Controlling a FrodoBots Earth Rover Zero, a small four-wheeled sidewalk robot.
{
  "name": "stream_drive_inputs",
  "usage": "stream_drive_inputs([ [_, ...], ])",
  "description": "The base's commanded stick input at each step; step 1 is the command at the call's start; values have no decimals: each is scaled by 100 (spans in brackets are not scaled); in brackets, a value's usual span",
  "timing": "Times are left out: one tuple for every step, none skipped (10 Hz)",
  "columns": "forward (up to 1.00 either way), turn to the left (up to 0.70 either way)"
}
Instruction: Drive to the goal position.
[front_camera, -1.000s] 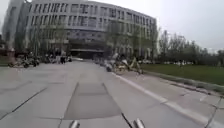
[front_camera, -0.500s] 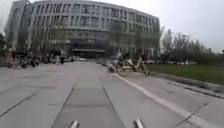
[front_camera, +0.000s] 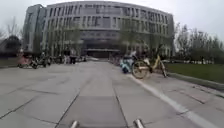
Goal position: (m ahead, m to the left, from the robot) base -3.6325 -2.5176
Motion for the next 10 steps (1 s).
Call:
stream_drive_inputs([
  [100,6],
  [100,34],
  [100,43],
  [100,43],
  [100,43],
  [100,43],
  [100,3],
  [100,3],
  [100,3],
  [100,3],
])
